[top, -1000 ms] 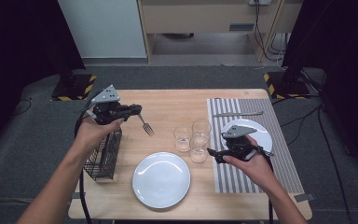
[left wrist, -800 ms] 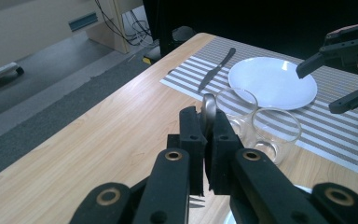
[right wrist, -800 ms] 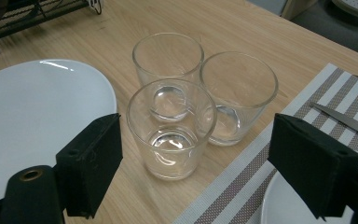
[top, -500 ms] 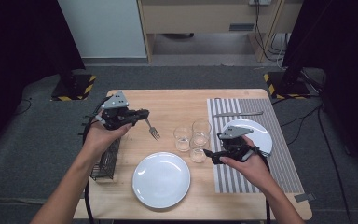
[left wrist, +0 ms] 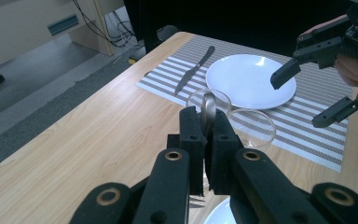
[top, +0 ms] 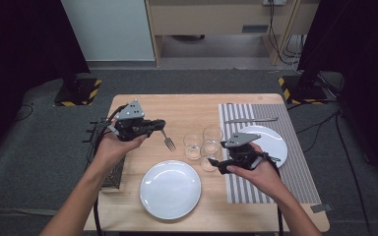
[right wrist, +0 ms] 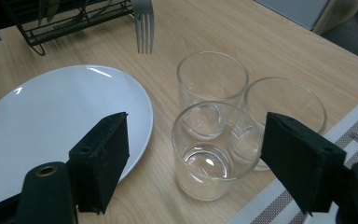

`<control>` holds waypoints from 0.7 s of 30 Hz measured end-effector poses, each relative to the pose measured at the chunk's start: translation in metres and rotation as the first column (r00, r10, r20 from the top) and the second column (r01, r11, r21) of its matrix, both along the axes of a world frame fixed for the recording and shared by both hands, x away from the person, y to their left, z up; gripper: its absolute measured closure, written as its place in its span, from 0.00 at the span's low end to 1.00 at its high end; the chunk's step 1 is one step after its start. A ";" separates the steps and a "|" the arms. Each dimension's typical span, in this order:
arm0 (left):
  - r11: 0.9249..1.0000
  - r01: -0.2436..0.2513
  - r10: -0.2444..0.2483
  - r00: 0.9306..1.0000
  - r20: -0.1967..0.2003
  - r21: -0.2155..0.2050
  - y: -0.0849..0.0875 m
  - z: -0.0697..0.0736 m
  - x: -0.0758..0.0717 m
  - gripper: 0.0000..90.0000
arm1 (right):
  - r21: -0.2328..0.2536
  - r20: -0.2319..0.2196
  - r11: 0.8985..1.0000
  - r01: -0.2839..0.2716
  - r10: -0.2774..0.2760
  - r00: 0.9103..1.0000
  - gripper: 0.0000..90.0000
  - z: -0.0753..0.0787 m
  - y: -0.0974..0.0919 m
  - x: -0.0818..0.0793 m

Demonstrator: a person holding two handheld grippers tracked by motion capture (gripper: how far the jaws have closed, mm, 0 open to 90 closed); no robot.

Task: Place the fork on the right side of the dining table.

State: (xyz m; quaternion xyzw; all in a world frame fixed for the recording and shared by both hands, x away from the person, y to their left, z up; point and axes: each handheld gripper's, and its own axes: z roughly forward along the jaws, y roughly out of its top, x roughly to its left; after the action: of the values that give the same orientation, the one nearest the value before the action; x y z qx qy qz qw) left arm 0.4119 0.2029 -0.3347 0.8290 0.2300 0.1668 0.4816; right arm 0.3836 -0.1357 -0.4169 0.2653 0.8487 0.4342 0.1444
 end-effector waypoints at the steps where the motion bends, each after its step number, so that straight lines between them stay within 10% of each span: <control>1: 1.000 0.003 -0.003 1.000 0.000 0.001 -0.001 0.000 -0.001 0.96 | -0.001 0.001 1.000 -0.004 0.004 1.000 0.26 0.000 0.001 0.000; 21: 0.999 0.034 -0.034 0.999 0.000 -0.002 -0.011 -0.005 -0.017 0.96 | -0.033 0.004 0.997 -0.069 0.070 0.998 0.26 0.006 0.009 -0.014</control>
State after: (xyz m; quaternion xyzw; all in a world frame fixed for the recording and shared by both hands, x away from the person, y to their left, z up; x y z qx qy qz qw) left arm 0.3953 0.1918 -0.3394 0.8323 0.2162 0.1583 0.4853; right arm 0.3695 -0.1267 -0.4109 0.2320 0.8641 0.4255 0.1358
